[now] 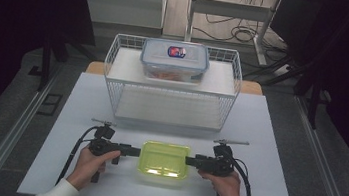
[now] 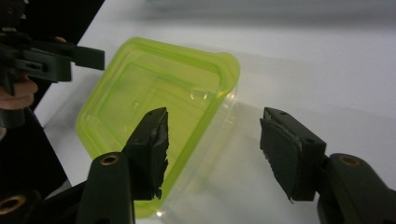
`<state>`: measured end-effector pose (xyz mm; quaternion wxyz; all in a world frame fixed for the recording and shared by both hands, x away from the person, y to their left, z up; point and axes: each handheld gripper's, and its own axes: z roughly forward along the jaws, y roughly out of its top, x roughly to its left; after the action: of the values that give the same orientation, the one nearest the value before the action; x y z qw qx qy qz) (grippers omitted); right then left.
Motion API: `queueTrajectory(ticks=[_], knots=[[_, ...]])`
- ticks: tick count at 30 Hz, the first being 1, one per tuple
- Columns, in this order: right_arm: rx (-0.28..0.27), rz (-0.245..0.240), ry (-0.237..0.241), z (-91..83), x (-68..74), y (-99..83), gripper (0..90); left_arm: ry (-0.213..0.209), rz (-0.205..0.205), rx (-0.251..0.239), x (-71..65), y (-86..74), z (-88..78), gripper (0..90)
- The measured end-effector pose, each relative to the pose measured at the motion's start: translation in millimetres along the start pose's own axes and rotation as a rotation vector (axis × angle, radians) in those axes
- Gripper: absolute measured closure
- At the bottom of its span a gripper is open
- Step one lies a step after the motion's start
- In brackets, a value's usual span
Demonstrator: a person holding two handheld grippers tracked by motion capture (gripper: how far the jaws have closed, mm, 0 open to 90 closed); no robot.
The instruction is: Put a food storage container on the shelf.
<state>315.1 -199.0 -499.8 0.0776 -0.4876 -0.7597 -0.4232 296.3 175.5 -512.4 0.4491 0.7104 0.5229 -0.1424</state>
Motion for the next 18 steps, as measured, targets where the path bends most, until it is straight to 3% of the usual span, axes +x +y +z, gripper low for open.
queueTrajectory(ticks=[4,9,11,13,15,18], knots=[[0.007,0.012,-0.004,5.1,-0.2,-1.4,47.3,-0.037,-0.016,0.017,1.9,0.4,6.2,42.3],[0.011,0.050,0.040,7.1,-5.2,-4.1,55.6,-0.081,-0.043,0.035,6.5,-0.1,16.8,48.0],[0.018,0.066,0.065,8.7,-7.3,-5.5,60.1,-0.111,-0.072,0.041,8.5,-2.0,21.4,52.2],[0.019,0.080,0.088,10.0,-8.5,-6.4,64.8,-0.099,-0.080,0.048,9.6,-4.1,25.6,56.7],[0.022,0.091,0.112,10.9,-8.3,-6.8,69.0,-0.133,-0.097,0.042,10.6,-6.1,28.4,65.3],[0.025,0.104,0.110,11.3,-7.5,-7.6,70.4,-0.127,-0.091,0.031,9.3,-6.3,26.2,70.2]])
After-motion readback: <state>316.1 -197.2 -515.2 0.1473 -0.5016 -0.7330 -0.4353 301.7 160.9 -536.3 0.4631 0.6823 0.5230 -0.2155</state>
